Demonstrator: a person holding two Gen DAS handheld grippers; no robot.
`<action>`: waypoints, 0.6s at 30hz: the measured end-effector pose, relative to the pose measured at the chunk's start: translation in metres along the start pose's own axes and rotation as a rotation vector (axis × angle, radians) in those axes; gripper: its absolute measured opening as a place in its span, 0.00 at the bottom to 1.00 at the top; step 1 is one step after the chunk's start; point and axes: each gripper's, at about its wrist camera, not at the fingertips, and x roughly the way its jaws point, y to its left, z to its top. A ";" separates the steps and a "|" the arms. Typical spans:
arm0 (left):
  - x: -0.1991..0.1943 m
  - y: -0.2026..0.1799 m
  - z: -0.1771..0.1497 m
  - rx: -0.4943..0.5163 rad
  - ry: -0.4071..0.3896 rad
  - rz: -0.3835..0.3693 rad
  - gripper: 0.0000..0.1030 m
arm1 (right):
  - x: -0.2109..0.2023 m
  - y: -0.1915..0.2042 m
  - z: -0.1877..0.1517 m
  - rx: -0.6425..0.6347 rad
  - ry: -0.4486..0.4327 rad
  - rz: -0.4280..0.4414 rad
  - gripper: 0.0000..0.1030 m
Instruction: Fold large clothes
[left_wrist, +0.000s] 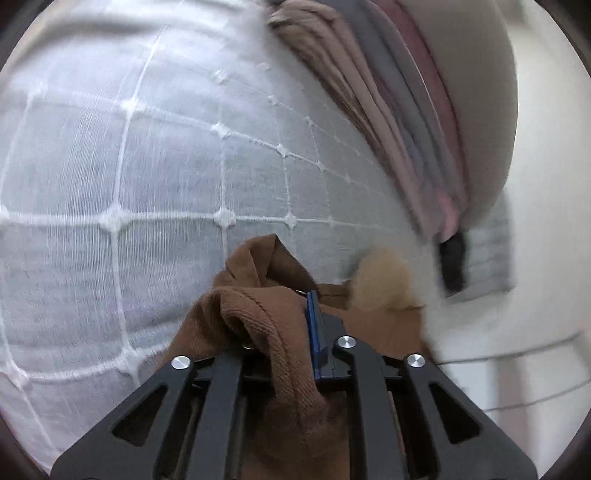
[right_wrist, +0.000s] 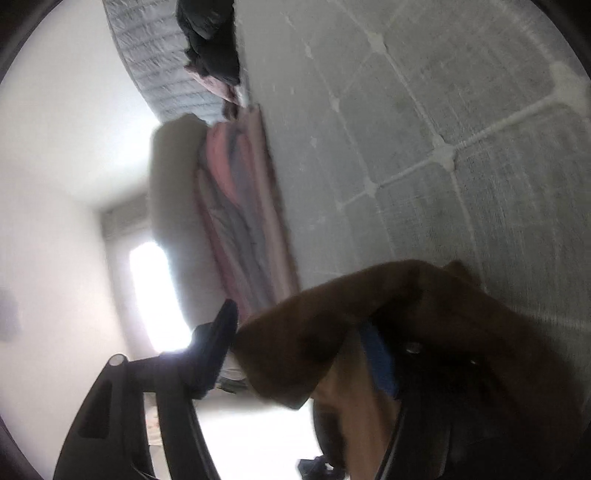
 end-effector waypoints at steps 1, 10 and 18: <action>-0.005 0.000 -0.002 -0.008 -0.006 -0.018 0.12 | -0.011 0.009 -0.008 -0.055 -0.012 0.000 0.72; -0.016 0.010 -0.002 -0.132 -0.061 -0.168 0.45 | 0.022 0.051 -0.054 -0.372 0.131 -0.045 0.84; -0.060 -0.029 -0.007 0.116 -0.251 -0.130 0.66 | 0.044 0.028 -0.049 -0.524 0.102 -0.134 0.80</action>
